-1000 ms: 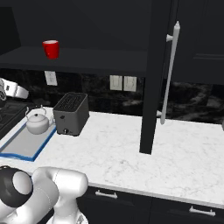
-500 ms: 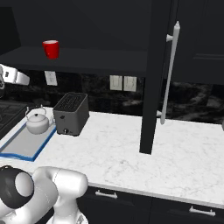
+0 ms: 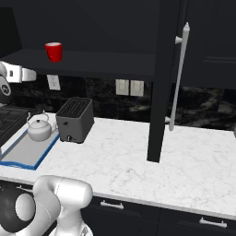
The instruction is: Pick the kettle from the counter and place it on the tray. Then pick the mug from the cabinet and place it on the tray. Then close the cabinet doors.
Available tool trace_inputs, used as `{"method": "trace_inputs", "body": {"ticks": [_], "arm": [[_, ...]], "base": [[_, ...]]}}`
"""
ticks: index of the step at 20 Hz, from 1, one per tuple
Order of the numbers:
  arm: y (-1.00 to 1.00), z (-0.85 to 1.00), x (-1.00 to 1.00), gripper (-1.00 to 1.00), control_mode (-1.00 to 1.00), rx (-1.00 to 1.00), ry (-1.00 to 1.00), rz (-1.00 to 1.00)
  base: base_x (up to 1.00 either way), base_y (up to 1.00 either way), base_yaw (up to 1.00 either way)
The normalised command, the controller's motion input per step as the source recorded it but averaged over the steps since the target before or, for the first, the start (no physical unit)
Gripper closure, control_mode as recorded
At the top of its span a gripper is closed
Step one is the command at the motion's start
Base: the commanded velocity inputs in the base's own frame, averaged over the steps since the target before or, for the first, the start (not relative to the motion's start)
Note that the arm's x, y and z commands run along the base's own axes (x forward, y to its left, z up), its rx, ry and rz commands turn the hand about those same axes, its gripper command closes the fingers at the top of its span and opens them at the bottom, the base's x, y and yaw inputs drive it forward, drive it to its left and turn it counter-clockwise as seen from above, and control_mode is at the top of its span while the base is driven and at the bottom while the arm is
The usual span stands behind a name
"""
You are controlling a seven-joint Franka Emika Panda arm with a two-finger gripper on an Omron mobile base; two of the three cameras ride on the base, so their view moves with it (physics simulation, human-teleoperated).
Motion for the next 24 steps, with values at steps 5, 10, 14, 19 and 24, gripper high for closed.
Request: {"method": "trace_inputs", "body": {"ticks": [5, 10, 14, 19, 24], "arm": [[-0.24, 0.62, 0.05, -1.00, -1.00, 0.00, 0.00, 0.00], [-0.08, 0.51, 0.13, -1.00, -1.00, 0.00, 0.05, -0.01], [-0.21, 0.01, 0.34, -1.00, -1.00, 0.00, -0.01, 0.00], [-0.26, 0.03, 0.32, -1.00, -1.00, 0.00, 0.00, 0.00], [-0.02, 0.00, 0.13, -1.00, -1.00, 0.00, 0.00, 0.00]], "base": [[0.00, 0.00, 0.00], [0.00, 0.00, 0.00], [0.00, 0.00, 0.00], [0.00, 0.00, 0.00], [0.00, 0.00, 0.00]]}}
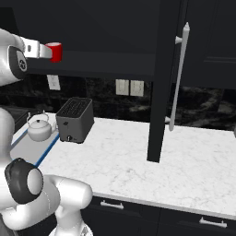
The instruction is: Pick the kettle from the counter and place it on the tray. Then pick the mug from the cabinet and place it on the tray. Then close the cabinet doors.
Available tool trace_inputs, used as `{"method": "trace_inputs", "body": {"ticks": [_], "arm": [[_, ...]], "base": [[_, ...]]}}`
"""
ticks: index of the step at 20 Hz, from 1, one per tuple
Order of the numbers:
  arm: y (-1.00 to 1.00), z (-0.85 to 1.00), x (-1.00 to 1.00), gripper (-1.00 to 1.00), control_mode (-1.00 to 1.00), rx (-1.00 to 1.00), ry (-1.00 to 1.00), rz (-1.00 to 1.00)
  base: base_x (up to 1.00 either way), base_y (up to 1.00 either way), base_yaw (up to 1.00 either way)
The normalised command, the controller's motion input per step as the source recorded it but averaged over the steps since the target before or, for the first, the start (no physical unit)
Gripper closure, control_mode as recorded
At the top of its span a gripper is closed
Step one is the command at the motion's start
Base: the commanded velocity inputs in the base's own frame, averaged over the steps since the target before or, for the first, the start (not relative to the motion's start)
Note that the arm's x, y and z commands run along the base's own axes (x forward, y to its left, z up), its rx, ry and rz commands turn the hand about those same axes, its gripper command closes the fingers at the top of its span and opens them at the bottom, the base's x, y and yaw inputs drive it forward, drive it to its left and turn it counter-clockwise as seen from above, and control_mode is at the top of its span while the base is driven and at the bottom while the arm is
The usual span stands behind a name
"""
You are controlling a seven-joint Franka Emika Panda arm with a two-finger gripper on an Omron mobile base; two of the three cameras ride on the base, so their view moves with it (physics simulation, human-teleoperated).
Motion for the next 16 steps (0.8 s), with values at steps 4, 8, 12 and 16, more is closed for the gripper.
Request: {"method": "trace_inputs", "body": {"ticks": [4, 8, 12, 16], "arm": [[0.00, -0.01, 0.25, -1.00, -1.00, 0.01, -0.01, 0.00], [0.00, 0.00, 0.28, -1.00, -1.00, 0.00, -0.02, 0.01], [0.00, -0.01, 0.26, -1.00, -1.00, 0.00, 0.00, 0.06], [0.00, -0.07, 0.24, -1.00, -1.00, 0.00, 0.00, 0.07]], "base": [[0.00, 0.00, 0.00], [0.00, 0.00, 0.00], [0.00, 0.00, 0.00], [0.00, 0.00, 0.00]]}}
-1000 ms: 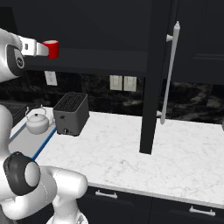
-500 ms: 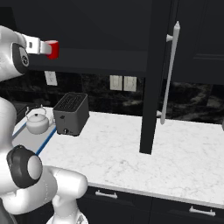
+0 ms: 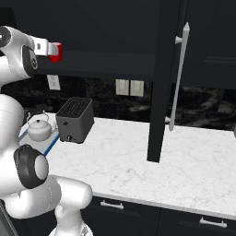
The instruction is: Pick the kettle from the counter and place it on the tray. Then pick the mug from the cabinet and place it on the tray. Then close the cabinet doors.
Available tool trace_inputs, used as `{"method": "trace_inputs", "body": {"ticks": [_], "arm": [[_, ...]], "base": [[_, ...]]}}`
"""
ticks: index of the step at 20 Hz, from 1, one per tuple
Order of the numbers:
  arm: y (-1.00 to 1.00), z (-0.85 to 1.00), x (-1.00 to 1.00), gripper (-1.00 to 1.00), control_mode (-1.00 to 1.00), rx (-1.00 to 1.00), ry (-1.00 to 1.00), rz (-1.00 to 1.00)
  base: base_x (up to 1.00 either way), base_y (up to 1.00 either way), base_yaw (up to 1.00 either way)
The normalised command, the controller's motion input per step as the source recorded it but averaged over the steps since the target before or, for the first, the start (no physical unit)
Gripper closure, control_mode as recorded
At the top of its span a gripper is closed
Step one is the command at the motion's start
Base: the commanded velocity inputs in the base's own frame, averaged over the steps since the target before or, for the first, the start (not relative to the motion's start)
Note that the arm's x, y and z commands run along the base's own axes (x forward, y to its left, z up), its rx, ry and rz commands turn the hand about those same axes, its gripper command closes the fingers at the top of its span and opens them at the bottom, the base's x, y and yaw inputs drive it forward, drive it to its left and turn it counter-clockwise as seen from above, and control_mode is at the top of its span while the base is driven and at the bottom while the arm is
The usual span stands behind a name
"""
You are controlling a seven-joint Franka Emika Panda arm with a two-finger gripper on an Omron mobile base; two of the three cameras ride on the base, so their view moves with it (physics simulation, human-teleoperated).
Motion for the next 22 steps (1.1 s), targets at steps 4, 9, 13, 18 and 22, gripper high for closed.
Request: {"method": "trace_inputs", "body": {"ticks": [4, 9, 13, 18, 22], "arm": [[0.00, -0.07, 0.20, -1.00, -1.00, 0.00, 0.00, 0.06], [0.02, -0.11, 0.18, -1.00, -1.00, 0.00, 0.00, 0.00], [0.07, -0.07, 0.26, -1.00, -1.00, 0.00, 0.00, 0.00], [0.14, -0.01, 0.25, -1.00, -1.00, 0.00, 0.00, 0.00], [0.16, 0.00, 0.23, -1.00, -1.00, 0.00, 0.01, 0.00]], "base": [[0.00, 0.00, 0.00], [0.00, 0.00, 0.00], [0.00, 0.00, 0.00], [0.00, 0.00, 0.00], [0.00, 0.00, 0.00]]}}
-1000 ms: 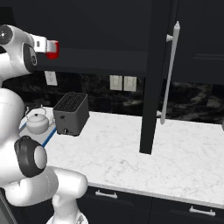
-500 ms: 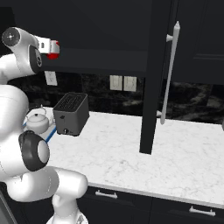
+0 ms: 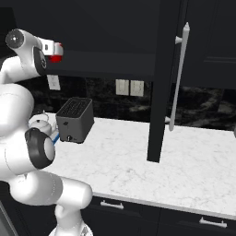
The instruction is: Pick the kettle from the counter and place it on the tray. Then pick the mug from the cabinet and place it on the tray. Then close the cabinet doors.
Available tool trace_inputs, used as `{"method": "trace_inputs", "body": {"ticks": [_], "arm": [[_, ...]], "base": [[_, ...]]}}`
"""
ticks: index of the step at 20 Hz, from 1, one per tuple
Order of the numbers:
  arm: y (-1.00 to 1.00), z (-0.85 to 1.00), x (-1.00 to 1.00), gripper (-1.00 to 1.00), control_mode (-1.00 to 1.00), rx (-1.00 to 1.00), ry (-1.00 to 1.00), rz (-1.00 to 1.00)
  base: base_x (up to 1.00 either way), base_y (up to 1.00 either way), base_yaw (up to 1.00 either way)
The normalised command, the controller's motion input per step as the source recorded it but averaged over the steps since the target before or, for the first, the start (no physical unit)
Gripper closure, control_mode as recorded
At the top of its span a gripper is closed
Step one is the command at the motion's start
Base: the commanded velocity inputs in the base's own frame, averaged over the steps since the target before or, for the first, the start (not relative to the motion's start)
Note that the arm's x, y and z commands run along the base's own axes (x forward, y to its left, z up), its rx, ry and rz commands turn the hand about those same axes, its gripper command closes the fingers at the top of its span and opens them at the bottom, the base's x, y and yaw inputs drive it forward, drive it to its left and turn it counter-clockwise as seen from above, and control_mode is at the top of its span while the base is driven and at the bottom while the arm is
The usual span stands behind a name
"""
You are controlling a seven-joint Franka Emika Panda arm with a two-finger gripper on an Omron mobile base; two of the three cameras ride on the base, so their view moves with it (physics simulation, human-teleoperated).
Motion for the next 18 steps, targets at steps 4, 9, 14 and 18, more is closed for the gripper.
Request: {"method": "trace_inputs", "body": {"ticks": [4, 9, 14, 18], "arm": [[0.08, -0.01, 0.21, -1.00, -1.00, 0.00, 0.00, 0.00], [0.00, -0.07, 0.18, -1.00, -1.00, -0.01, 0.00, -0.03], [0.00, -0.13, 0.14, -1.00, -1.00, -0.02, 0.00, -0.05], [0.01, -0.07, 0.15, -1.00, -1.00, 0.00, 0.00, -0.08]], "base": [[0.00, 0.00, 0.00], [0.00, 0.00, 0.00], [0.00, 0.00, 0.00], [0.00, 0.00, 0.00]]}}
